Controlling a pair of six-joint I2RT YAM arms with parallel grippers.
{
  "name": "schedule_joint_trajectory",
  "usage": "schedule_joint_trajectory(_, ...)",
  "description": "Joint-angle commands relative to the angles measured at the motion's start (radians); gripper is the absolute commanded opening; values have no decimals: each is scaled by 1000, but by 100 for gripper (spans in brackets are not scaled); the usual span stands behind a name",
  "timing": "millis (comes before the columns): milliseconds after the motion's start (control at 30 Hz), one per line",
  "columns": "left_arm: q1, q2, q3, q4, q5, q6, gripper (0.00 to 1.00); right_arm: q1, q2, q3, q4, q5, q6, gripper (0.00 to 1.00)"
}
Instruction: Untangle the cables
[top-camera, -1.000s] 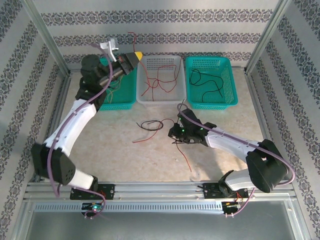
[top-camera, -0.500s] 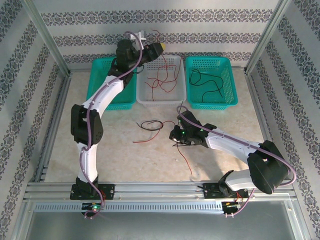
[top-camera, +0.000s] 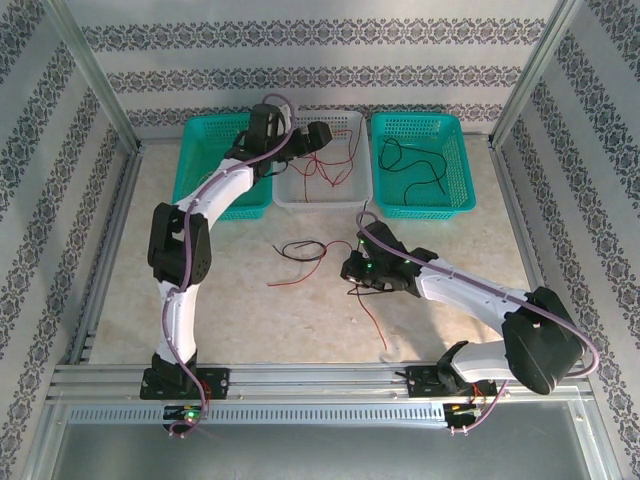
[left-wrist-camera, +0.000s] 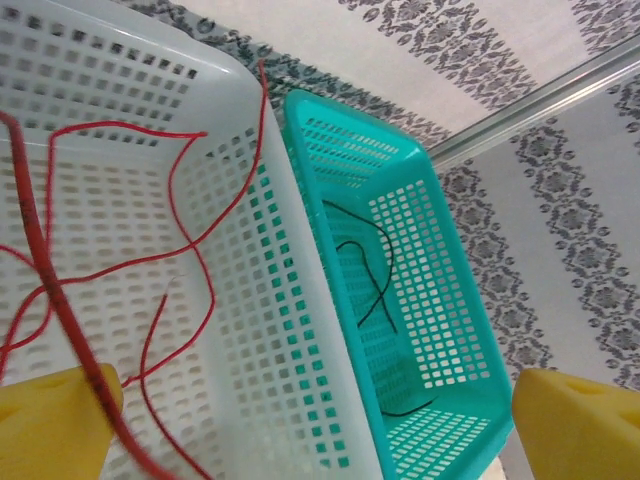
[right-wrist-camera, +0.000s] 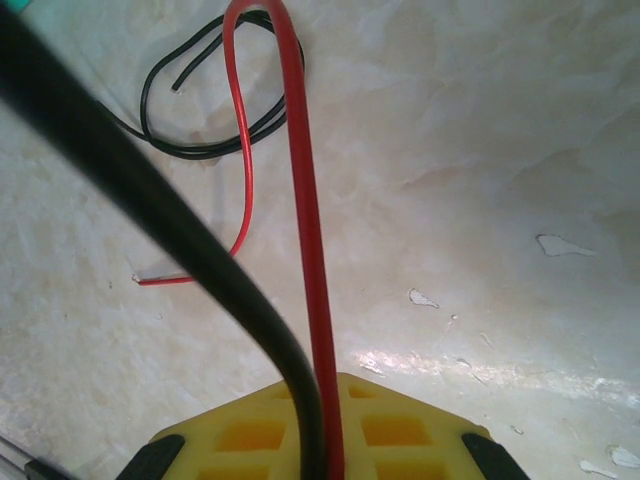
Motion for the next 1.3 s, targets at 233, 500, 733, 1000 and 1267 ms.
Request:
schedule_joint_trajectory(233, -35, 9, 277, -442, -30, 222, 92, -7, -101, 36, -76, 62, -34, 0)
schedule_joint_trajectory(500, -89, 69, 468, -541, -17, 233, 83, -2, -180, 35, -103, 74, -74, 0)
schedule_joint_trajectory(733, -101, -602, -534, 100, 0, 4, 76, -6, -233, 97, -67, 74, -195, 0)
schedule_joint_trajectory(1000, -138, -1036, -1053, 411, 89, -317, 74, 7, -235, 201, 15, -21, -309, 0)
schedule_joint_trajectory(1267, -232, -886, -1047, 745, 102, -515, 90, 24, -198, 233, 152, -179, -281, 0)
